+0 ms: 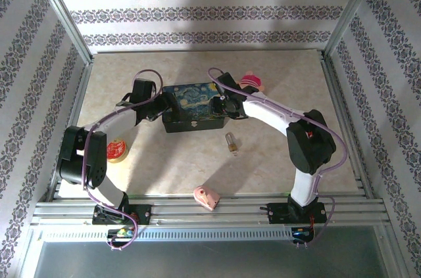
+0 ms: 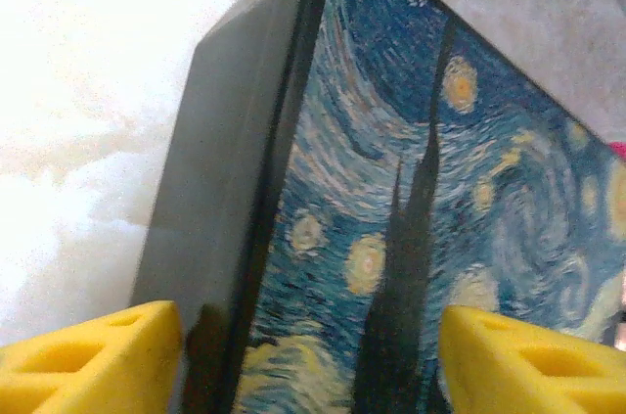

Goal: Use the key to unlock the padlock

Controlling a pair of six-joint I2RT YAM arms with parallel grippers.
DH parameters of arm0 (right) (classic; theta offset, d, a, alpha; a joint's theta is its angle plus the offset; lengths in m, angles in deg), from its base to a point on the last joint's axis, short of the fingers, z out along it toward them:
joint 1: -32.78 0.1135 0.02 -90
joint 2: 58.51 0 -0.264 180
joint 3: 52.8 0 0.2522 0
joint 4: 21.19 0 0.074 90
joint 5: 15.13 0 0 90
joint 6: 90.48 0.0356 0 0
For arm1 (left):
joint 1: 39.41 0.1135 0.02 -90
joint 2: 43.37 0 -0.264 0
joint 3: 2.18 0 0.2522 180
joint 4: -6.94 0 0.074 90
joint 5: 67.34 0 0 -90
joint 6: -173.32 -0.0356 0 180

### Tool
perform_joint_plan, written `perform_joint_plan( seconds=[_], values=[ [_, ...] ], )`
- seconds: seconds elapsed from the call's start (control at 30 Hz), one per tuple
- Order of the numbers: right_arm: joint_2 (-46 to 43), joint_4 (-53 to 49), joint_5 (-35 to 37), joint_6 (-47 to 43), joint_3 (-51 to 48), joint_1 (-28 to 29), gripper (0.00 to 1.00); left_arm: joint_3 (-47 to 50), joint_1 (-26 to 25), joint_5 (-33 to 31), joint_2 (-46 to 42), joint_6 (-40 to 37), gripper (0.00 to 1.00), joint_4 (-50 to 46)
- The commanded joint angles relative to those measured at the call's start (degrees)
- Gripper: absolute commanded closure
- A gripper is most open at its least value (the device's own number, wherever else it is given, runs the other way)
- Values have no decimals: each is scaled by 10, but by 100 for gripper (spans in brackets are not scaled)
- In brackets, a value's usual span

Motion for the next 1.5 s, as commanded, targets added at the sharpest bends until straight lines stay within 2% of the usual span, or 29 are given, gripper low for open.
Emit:
perform_joint_plan(
  seconds=[0.0,0.1,0.33,0.37,0.4,0.57,0.73,0.9,1.03,1.23,1.33,1.47],
  values=[
    [-63,-15,25,2,-13,9,44,-32,-2,-1,-32,-16,17,-35],
    [-116,-24,51,-3,-39,4,43,-40,12,-24,-61,-29,2,-54],
    [-289,-13,121,-21,-160,-21,33,1,70,-90,-166,-67,1,-87],
    [-319,-8,133,-24,-182,-26,6,14,76,-106,-185,-78,1,-90],
    [-344,-5,142,-26,-201,-31,2,24,81,-122,-202,-88,1,-93],
    [-503,5,197,-25,-292,-54,2,88,105,-224,-287,-137,1,-89],
    [-623,12,234,-18,-375,-81,2,174,112,-289,-358,-178,1,3],
    [-712,45,245,-21,-454,-107,2,248,117,-333,-389,-246,1,107],
    [-749,87,244,-29,-502,-129,2,301,121,-332,-387,-288,1,203],
    [-766,242,236,-67,-600,-169,2,365,132,-322,-342,-342,1,348],
    [-763,326,234,-84,-649,-197,2,381,142,-265,-305,-378,1,412],
    [-752,410,219,-150,-682,-225,2,390,144,-206,-251,-423,1,483]
  ],
)
